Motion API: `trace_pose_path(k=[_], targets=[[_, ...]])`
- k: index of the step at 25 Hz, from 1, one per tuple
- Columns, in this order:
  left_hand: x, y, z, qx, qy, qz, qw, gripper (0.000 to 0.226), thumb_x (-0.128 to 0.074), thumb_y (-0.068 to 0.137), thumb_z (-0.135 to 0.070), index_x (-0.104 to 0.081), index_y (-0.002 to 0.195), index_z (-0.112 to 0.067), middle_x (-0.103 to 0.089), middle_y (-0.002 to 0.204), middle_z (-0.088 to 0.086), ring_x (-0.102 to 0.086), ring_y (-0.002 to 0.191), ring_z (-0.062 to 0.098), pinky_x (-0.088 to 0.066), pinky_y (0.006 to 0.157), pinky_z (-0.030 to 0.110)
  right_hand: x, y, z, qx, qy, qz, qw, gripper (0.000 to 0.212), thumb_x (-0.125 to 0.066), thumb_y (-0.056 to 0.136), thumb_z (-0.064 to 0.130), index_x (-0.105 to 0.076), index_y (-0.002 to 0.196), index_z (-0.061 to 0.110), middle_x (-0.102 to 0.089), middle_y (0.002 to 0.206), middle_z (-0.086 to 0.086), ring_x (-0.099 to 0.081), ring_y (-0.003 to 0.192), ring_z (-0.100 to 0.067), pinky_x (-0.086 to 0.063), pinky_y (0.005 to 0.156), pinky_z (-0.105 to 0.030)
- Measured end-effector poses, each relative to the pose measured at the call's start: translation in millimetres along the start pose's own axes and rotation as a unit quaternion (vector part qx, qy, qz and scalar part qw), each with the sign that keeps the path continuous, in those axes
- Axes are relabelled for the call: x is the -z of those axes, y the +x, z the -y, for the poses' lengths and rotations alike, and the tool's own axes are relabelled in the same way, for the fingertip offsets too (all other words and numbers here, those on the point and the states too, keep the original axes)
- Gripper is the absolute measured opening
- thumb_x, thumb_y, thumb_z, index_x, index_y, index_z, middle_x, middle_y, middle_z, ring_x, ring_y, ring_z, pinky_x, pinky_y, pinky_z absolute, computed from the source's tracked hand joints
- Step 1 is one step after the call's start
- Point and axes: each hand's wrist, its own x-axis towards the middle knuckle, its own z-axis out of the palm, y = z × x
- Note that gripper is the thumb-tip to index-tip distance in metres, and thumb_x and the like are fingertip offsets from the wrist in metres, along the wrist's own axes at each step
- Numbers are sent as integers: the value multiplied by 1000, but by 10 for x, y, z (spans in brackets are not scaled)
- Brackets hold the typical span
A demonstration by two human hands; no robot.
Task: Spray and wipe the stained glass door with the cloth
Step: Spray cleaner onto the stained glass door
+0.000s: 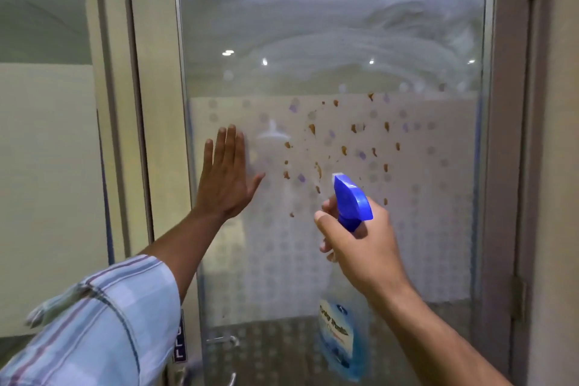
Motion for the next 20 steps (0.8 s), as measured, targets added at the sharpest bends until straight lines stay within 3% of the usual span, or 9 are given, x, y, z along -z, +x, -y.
trace_pose_path(k=[3, 7, 13, 17, 20], targets=[[-227, 21, 25, 2, -15, -18, 1000, 98, -35, 107, -66, -2, 173, -2, 1, 184, 21, 0, 171, 40, -8, 138, 61, -20, 126, 121, 14, -7, 5, 1000, 10, -76, 88, 33, -68, 94, 33, -74, 86, 0, -73, 73, -26, -67, 70, -50], [-383, 8, 68, -1, -5, -59, 998, 97, -35, 107, -66, -1, 174, -5, 4, 184, 18, 2, 172, 38, -8, 138, 62, 2, 261, 244, 26, -38, 7, 999, 17, -79, 90, 37, -64, 87, 29, -66, 73, 0, -71, 74, -29, -66, 67, -52], [-446, 25, 94, -6, -4, -71, 997, 97, -35, 107, -67, 0, 174, -5, 5, 185, 17, 2, 172, 38, -8, 138, 62, 141, 294, 357, 56, -60, -33, 996, 21, -79, 89, 39, -63, 83, 26, -69, 72, -3, -70, 71, -22, -64, 66, -53], [-460, 28, 108, -4, 1, -68, 998, 98, -33, 107, -67, 0, 174, -5, 6, 185, 16, 3, 172, 37, -6, 138, 61, 242, 351, 370, 62, -79, -44, 994, 34, -76, 93, 38, -57, 73, 18, -60, 60, -3, -64, 64, -28, -61, 65, -54], [-469, 35, 110, -5, 6, -68, 998, 97, -31, 107, -68, 0, 174, -5, 6, 185, 16, 3, 172, 37, -3, 139, 58, 316, 372, 361, 64, -67, -63, 994, 29, -77, 93, 35, -60, 75, 20, -60, 62, 0, -64, 65, -27, -61, 68, -51]])
